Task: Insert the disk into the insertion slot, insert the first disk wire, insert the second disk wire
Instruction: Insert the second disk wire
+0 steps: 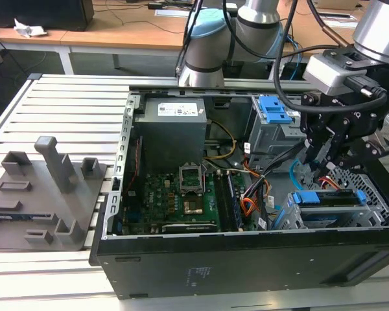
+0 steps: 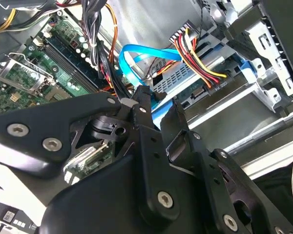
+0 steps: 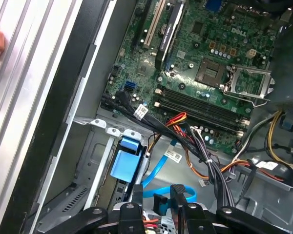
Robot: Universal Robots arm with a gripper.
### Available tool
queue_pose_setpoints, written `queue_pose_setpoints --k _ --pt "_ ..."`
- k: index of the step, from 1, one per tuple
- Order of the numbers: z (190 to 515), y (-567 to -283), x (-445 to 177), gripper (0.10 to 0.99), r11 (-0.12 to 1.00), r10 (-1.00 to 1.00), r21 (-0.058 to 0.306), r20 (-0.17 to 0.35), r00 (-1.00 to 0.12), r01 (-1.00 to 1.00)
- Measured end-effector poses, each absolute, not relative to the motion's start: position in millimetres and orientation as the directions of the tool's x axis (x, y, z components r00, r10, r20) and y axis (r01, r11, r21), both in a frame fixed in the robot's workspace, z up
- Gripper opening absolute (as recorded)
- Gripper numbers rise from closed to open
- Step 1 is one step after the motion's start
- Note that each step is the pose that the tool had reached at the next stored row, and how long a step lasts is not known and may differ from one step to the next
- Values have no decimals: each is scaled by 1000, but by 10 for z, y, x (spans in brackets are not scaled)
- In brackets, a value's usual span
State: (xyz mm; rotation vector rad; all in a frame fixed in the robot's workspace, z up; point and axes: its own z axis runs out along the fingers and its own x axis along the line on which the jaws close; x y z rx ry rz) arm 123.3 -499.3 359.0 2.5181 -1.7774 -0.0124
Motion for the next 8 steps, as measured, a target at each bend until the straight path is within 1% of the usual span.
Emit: queue_pose_setpoints --k 3,5,6,8 --pt "3589 -4993 1232 349 -334 -942 53 27 336 -941" --pt "3589 -4993 1232 216 -334 -941 53 27 336 -941" --pt "3589 -4993 1233 165 -334 -941 53 27 336 -941" --pt "3589 -4993 1232 165 -335 -941 53 27 336 -941"
